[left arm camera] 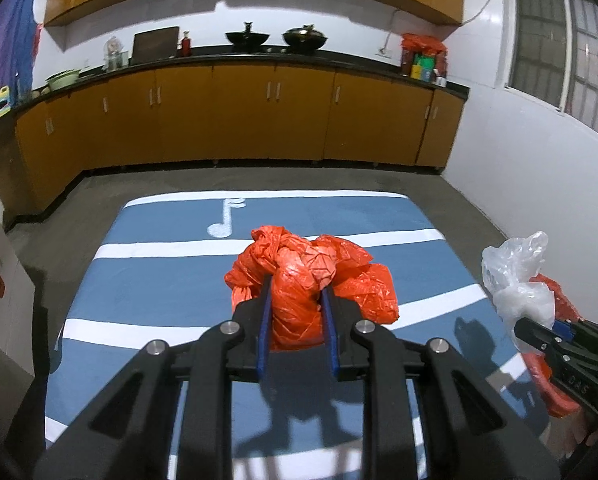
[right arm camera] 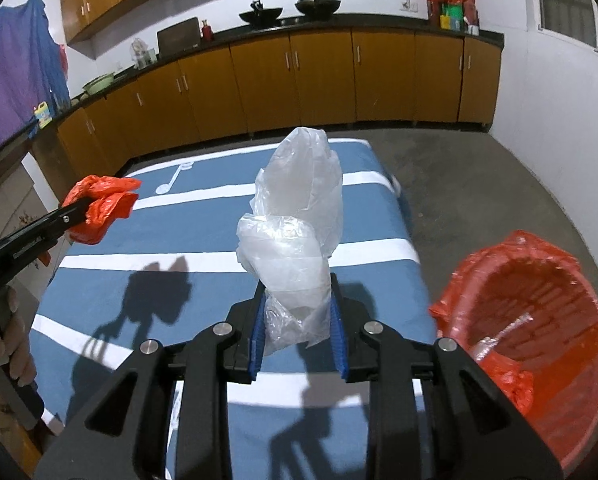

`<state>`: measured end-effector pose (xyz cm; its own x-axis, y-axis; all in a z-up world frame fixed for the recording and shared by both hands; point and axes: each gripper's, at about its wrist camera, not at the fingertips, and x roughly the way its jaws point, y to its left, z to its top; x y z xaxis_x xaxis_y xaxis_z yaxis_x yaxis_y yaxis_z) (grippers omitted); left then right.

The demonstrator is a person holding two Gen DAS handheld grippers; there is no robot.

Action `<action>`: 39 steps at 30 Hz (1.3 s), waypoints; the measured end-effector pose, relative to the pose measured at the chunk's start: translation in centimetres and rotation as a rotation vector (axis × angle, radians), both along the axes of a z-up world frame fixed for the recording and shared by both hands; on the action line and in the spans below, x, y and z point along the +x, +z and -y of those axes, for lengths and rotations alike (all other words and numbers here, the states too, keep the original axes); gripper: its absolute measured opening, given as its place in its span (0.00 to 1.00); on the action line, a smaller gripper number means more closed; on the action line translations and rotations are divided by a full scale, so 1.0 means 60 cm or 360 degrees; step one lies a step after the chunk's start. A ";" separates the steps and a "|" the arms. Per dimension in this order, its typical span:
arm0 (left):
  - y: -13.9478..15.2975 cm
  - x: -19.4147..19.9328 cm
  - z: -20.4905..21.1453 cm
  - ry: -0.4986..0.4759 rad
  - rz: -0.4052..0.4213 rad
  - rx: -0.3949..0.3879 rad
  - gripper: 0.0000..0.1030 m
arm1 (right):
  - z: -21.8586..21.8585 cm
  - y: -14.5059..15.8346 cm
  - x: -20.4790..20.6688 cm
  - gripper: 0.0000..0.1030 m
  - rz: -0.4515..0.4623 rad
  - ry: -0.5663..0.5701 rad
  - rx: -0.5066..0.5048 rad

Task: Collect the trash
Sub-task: 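Carry the red and clear bags over the orange basket and open both tools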

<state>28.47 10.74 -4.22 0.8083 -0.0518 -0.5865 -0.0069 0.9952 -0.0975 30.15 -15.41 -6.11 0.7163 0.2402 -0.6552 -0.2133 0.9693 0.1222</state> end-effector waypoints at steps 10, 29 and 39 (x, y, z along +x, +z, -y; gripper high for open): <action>0.038 -0.031 0.076 -0.0165 0.0058 -0.0007 0.22 | 0.060 0.031 -0.059 0.27 0.0094 -0.0095 0.0003; 0.060 -0.057 0.250 -0.0520 0.0083 -0.0055 0.22 | 0.200 0.057 -0.134 0.27 0.0183 -0.0375 0.0078; 0.043 -0.065 0.338 -0.0711 0.0032 -0.0102 0.22 | 0.287 0.045 -0.163 0.27 0.0177 -0.0586 0.0144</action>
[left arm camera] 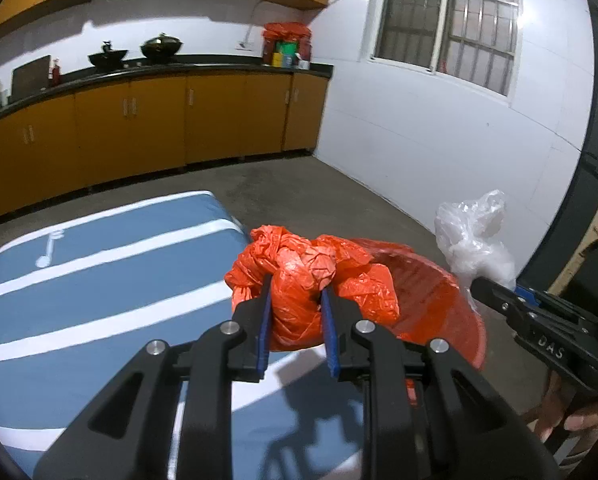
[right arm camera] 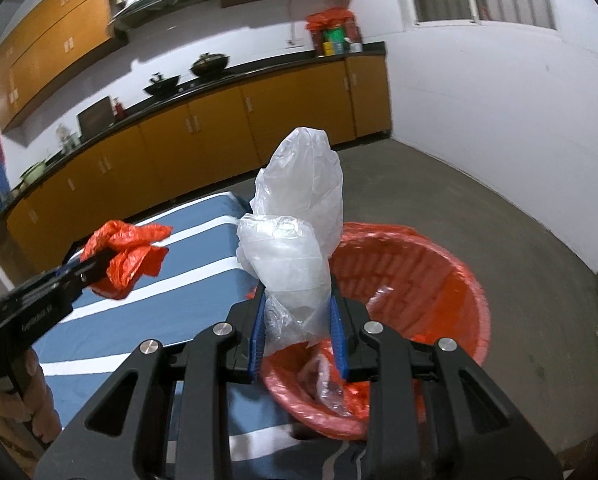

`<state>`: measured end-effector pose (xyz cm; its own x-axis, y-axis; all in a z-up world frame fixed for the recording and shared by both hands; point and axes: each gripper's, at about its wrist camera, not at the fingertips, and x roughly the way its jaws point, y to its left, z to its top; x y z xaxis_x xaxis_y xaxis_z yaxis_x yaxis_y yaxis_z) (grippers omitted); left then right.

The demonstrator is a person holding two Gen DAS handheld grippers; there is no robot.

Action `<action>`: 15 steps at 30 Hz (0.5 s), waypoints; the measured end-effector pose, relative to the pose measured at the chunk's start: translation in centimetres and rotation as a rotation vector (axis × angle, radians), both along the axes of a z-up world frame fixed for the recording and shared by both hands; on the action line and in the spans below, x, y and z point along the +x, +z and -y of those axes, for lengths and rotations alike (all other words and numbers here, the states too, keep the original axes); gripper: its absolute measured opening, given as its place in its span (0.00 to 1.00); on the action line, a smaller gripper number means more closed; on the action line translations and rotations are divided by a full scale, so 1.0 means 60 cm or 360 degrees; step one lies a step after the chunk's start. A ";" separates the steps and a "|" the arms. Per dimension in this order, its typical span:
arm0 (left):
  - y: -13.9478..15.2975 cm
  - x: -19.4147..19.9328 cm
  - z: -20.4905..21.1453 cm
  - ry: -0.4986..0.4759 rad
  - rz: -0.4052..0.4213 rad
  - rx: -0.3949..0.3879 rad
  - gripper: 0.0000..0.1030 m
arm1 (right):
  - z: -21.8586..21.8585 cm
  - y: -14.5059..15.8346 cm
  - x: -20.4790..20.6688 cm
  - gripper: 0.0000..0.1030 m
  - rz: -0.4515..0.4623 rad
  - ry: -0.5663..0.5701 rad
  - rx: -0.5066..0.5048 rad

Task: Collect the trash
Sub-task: 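Carry the red and clear bags over the orange basket and open both tools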

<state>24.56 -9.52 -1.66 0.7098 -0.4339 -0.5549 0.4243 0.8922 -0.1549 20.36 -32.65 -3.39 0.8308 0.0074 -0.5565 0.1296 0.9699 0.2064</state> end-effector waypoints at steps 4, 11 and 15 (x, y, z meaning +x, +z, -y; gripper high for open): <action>-0.010 -0.001 0.032 -0.0066 -0.0037 -0.0035 0.22 | 0.023 -0.003 -0.008 0.27 0.0002 -0.0060 0.0025; -0.027 -0.001 0.087 -0.0160 -0.0072 -0.0043 0.22 | 0.046 -0.011 -0.014 0.27 -0.0005 -0.0130 0.0050; -0.034 0.007 0.114 -0.0194 -0.0092 -0.0040 0.22 | 0.063 -0.016 -0.018 0.27 -0.0001 -0.0161 0.0066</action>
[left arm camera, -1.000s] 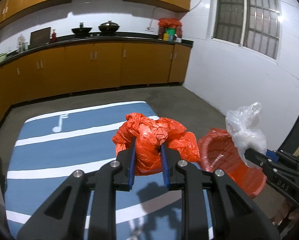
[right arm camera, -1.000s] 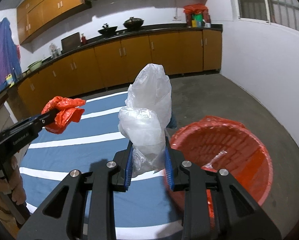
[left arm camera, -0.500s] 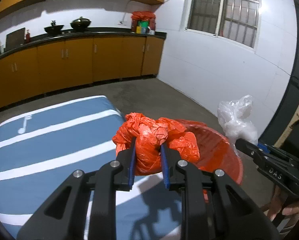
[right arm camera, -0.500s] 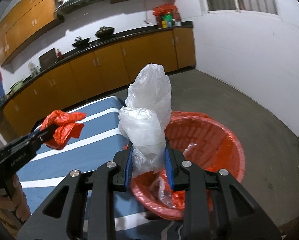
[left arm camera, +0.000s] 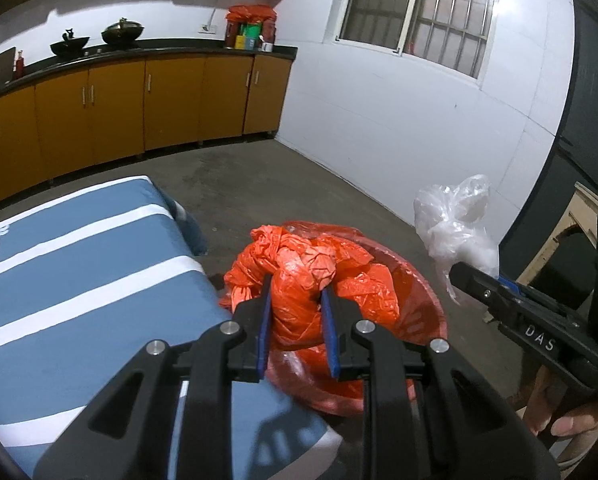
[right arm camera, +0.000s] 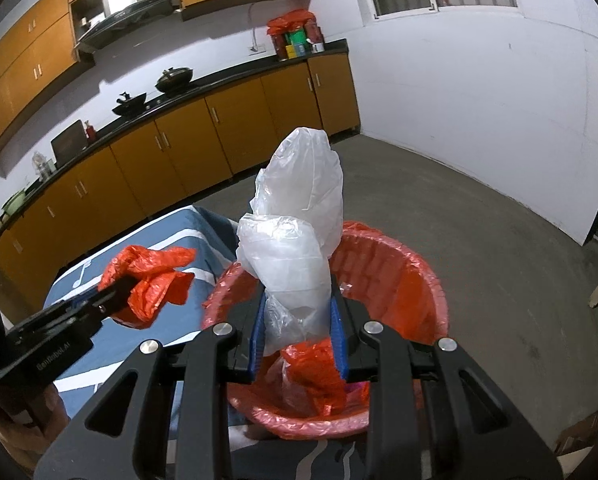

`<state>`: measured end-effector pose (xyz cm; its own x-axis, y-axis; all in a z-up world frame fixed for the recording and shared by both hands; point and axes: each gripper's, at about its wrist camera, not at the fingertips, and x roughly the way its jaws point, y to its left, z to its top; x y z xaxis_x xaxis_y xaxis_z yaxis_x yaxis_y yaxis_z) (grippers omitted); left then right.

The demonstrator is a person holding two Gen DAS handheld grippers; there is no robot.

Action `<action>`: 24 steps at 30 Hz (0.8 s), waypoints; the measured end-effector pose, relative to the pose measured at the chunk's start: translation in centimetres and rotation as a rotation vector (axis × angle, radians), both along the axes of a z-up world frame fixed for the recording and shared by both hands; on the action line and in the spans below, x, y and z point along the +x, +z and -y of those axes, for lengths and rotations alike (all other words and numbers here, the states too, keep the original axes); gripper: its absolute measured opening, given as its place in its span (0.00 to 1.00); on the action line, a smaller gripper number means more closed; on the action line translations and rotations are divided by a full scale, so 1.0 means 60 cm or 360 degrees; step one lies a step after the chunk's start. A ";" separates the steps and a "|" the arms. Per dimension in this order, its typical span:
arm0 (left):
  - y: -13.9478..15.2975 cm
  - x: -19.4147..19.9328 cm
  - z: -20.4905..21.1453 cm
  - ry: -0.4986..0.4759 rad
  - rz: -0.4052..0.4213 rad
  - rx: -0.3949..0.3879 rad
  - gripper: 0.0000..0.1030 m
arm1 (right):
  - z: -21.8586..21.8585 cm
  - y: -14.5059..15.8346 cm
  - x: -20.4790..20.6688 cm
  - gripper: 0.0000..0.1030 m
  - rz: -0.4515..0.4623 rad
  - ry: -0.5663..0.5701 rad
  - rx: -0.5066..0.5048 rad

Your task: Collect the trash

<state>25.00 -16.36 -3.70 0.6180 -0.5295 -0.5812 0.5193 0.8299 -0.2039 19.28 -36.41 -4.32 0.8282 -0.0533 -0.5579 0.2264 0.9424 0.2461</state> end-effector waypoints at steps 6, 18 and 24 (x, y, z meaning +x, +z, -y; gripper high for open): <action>-0.017 0.015 0.030 -0.0050 -0.0038 0.0017 0.23 | 0.019 -0.002 0.007 0.28 0.0008 -0.0045 0.0041; -0.066 0.041 0.031 -0.0028 -0.0162 0.0064 0.45 | 0.044 -0.025 0.007 0.56 -0.0022 -0.0116 0.0136; -0.051 0.014 -0.025 0.0130 -0.0044 0.0067 0.65 | 0.031 -0.012 -0.022 0.77 0.0029 -0.0172 -0.0002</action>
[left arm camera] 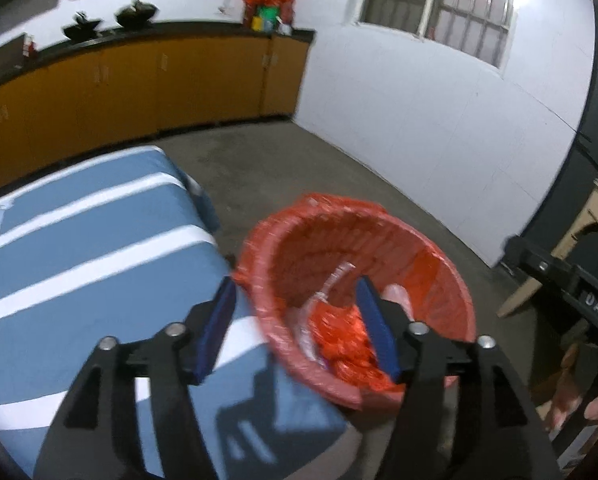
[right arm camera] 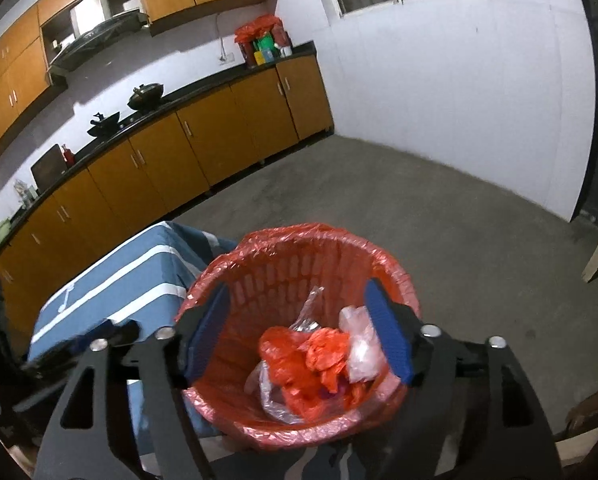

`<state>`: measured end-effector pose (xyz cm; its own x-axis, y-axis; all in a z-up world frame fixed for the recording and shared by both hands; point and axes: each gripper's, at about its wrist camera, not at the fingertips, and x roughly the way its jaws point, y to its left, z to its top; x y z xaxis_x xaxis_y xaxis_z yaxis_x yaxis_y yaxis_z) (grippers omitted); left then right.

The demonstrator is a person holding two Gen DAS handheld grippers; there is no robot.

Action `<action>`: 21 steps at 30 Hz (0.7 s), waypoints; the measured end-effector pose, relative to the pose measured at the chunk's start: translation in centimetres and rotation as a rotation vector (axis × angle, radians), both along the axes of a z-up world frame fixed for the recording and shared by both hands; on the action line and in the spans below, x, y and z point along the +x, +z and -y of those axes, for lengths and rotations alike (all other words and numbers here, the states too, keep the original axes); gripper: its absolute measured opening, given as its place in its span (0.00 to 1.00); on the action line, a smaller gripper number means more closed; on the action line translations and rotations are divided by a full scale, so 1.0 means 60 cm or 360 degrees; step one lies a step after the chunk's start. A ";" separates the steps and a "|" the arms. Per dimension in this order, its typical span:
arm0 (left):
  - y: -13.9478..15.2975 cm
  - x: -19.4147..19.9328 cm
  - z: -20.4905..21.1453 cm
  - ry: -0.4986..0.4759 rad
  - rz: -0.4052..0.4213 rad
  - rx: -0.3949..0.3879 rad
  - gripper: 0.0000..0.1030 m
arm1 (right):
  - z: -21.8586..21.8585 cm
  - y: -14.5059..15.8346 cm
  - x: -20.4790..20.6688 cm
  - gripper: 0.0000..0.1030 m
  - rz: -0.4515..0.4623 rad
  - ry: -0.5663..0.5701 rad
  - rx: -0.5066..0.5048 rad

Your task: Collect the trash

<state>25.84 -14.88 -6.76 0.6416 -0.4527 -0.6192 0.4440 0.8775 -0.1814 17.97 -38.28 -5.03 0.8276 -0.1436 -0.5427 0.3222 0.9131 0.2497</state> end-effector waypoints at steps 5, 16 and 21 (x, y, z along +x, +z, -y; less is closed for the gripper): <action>0.026 -0.036 -0.056 0.0121 0.0128 0.0020 0.78 | -0.021 0.020 -0.029 0.93 0.0069 -0.0063 -0.0170; 0.088 -0.140 -0.160 0.0372 0.0405 0.0136 0.96 | -0.079 0.059 -0.102 0.98 0.0206 -0.0199 -0.0420; 0.102 -0.184 -0.192 0.0465 0.0464 0.0180 0.96 | -0.107 0.066 -0.122 0.98 0.0218 -0.0148 -0.0423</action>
<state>14.83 -3.37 -0.64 0.8884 -0.1657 -0.4281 0.1923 0.9811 0.0193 10.65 -31.89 -1.09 0.8671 -0.3440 -0.3604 0.3873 0.9204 0.0532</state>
